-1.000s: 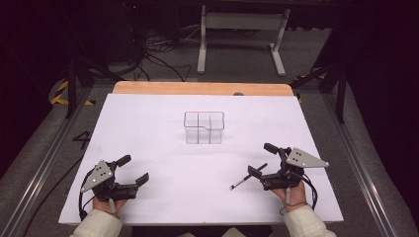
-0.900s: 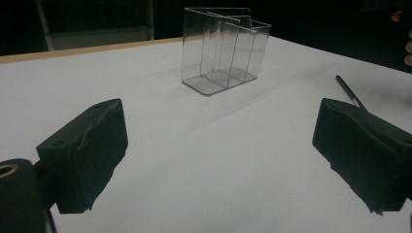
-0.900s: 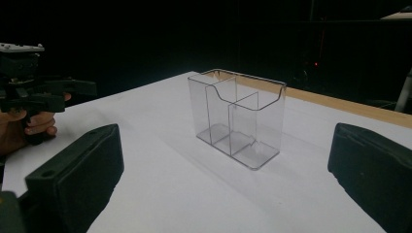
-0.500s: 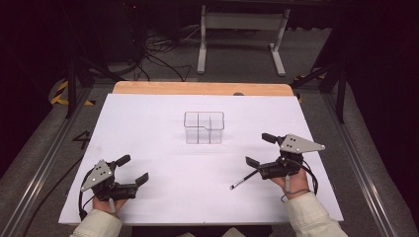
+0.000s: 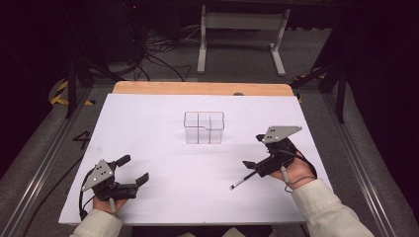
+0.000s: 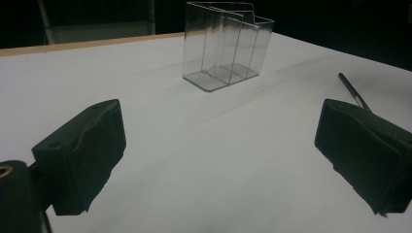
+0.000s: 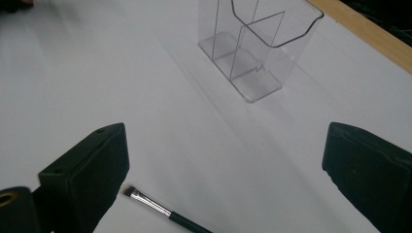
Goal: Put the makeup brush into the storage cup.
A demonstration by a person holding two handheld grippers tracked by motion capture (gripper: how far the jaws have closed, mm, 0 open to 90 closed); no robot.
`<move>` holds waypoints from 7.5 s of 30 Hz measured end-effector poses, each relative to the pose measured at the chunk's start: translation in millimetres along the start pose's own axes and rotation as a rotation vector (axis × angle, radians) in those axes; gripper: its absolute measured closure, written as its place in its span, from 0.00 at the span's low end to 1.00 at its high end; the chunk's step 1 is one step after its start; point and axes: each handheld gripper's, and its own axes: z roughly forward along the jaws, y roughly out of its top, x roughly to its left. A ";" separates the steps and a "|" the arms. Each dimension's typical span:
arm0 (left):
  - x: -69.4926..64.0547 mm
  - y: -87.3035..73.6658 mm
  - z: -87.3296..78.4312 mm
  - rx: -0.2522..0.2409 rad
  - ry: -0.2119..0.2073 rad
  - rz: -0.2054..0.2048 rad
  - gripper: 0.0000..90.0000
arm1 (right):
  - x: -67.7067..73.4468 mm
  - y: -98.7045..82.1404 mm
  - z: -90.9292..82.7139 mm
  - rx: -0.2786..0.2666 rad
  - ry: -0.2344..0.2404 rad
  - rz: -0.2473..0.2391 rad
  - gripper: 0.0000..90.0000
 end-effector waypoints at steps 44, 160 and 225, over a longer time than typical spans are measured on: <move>-9.9 -0.9 8.0 0.055 -0.007 0.082 0.08 | -4.1 2.9 41.8 0.482 0.131 -0.191 0.11; -10.6 2.6 10.0 0.020 -0.051 0.043 0.01 | -8.8 23.2 1.5 -0.093 0.058 -0.070 0.93; -11.7 1.4 14.9 0.058 -0.048 0.055 0.01 | -19.3 86.2 53.6 -0.466 -0.082 0.089 0.93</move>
